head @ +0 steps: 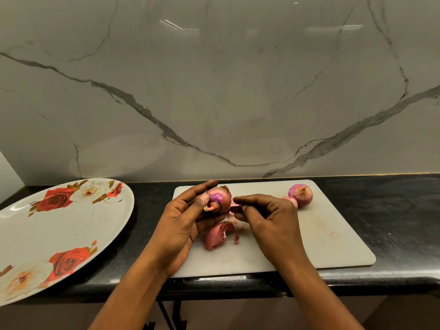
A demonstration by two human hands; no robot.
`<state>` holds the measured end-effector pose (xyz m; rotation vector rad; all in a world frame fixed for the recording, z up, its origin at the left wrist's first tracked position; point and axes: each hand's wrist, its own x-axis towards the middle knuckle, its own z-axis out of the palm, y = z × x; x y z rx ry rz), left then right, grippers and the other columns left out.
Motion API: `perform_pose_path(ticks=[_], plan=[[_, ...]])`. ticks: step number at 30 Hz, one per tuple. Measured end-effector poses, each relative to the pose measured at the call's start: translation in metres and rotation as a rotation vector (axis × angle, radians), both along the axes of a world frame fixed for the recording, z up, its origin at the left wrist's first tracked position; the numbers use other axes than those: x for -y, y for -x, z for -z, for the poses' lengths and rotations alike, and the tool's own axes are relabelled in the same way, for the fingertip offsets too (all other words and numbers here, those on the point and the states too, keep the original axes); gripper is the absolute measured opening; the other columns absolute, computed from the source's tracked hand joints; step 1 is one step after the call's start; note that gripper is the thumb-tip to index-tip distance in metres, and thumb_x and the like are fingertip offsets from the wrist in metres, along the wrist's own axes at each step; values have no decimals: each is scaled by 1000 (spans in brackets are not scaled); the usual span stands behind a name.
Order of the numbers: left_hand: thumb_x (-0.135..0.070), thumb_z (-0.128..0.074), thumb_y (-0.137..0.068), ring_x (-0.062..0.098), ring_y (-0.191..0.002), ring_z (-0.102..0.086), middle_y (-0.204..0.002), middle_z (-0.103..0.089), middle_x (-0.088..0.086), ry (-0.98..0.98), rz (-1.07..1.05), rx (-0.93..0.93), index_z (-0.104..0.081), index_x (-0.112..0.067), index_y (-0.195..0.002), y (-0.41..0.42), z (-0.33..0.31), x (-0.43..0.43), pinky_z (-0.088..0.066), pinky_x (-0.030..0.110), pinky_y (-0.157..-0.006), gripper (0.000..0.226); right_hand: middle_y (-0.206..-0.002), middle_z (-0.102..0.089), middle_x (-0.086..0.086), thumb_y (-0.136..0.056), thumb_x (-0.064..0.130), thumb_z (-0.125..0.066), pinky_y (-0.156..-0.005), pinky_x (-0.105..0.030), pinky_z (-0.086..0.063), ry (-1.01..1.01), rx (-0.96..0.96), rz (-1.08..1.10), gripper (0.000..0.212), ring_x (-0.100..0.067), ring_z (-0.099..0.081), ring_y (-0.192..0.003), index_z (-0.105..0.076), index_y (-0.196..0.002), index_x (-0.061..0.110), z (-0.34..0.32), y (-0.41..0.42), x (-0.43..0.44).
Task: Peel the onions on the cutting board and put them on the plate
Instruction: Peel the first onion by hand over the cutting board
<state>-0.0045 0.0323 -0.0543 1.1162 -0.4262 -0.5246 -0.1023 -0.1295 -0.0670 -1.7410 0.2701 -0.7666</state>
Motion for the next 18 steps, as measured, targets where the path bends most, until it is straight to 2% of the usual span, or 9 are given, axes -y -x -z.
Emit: perform_pose_path(ticks=[2, 5, 8, 14, 18], plan=[[-20, -60, -95, 33, -117, -73, -127, -74, 7, 3, 11, 10, -73, -16, -131, 1, 0, 0, -65, 39, -89, 38, -101, -81, 8, -97, 9, -70, -85, -36, -65, 4, 9, -18, 23, -9, -78, -94, -81, -110, 25, -1, 0, -1], [-17, -63, -94, 32, -122, -71, -133, -72, 9, -11, 42, 43, -68, -15, -136, 2, -1, -2, -63, 41, -93, 43, -106, -80, 13, -93, 24, -78, -85, -24, -63, 44, 17, -88, 26, -1, -75, -100, -79, -119, 25, -7, 3, -5], [-11, -66, -92, 30, -124, -70, -135, -72, 8, -37, 69, 82, -67, -15, -138, 3, -1, -3, -62, 40, -95, 45, -112, -79, 14, -90, 22, -81, -85, -20, -61, 56, 25, -128, 35, 1, -74, -103, -76, -125, 24, -8, 3, -5], [-7, -67, -91, 29, -124, -70, -134, -72, 9, -56, 88, 93, -68, -14, -136, 2, 1, -5, -63, 39, -94, 46, -111, -80, 11, -90, 14, -81, -87, -23, -62, 24, 30, -150, 34, -1, -75, -103, -77, -123, 20, -7, 3, -3], [-5, -66, -91, 29, -124, -70, -133, -73, 8, -58, 97, 91, -69, -14, -135, 2, 1, -5, -63, 37, -92, 44, -103, -79, 22, -90, 11, -79, -83, -16, -59, 48, 29, -161, 34, 2, -75, -100, -75, -117, 32, -7, 4, -3]])
